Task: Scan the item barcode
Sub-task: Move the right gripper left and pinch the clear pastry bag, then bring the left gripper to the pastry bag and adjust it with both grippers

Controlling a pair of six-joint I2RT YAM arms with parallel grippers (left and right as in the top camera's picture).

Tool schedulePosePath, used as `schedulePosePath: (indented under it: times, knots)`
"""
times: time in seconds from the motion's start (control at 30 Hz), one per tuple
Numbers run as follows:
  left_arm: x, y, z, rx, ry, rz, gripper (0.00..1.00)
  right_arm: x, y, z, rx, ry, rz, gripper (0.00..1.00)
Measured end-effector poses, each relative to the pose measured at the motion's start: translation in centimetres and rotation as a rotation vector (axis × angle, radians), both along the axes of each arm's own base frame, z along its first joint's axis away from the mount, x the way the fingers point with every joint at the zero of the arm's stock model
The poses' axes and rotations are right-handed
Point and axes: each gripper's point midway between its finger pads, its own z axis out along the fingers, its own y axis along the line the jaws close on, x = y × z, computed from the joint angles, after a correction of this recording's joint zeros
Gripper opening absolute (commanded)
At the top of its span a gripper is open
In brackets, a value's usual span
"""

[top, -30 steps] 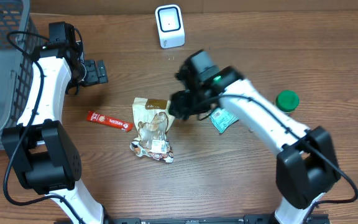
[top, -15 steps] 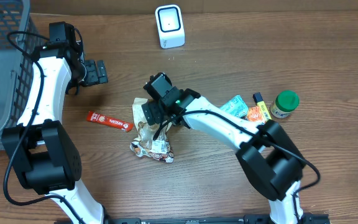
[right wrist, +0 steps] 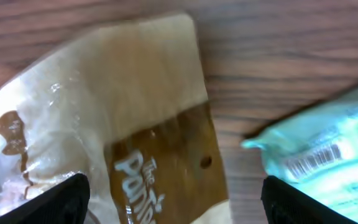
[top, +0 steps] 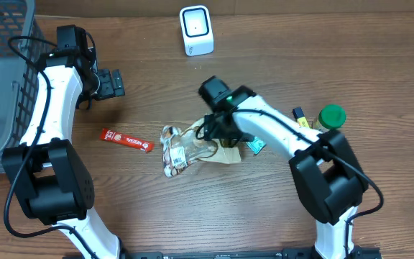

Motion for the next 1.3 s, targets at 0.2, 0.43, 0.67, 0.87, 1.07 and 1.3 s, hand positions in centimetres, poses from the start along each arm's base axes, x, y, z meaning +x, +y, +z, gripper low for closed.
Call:
schedulePosePath:
  times: [0.2,0.43,0.67,0.87,1.07,1.3]
  knots:
    - [0.0,0.0,0.0,0.000,0.000,0.000,1.00,-0.4,0.7,2.2,0.087,0.008,0.033,0.90]
    - [0.0,0.0,0.0,0.000,0.000,0.000,1.00,-1.7,2.4,4.5,0.206,0.035,0.100,0.89]
    - [0.0,0.0,0.0,0.000,0.000,0.000,1.00,-2.2,2.7,3.2,0.179,0.058,0.132,0.89]
    - [0.0,0.0,0.0,0.000,0.000,0.000,1.00,-2.5,2.5,1.4,0.140,0.092,0.135,0.89]
    - [0.0,0.0,0.0,0.000,0.000,0.000,1.00,-2.7,2.3,-0.2,0.118,0.126,0.134,0.89]
    - [-1.5,-2.2,-0.3,-0.125,0.057,-0.007,1.00,-2.5,2.6,-0.2,0.130,0.118,0.137,0.93]
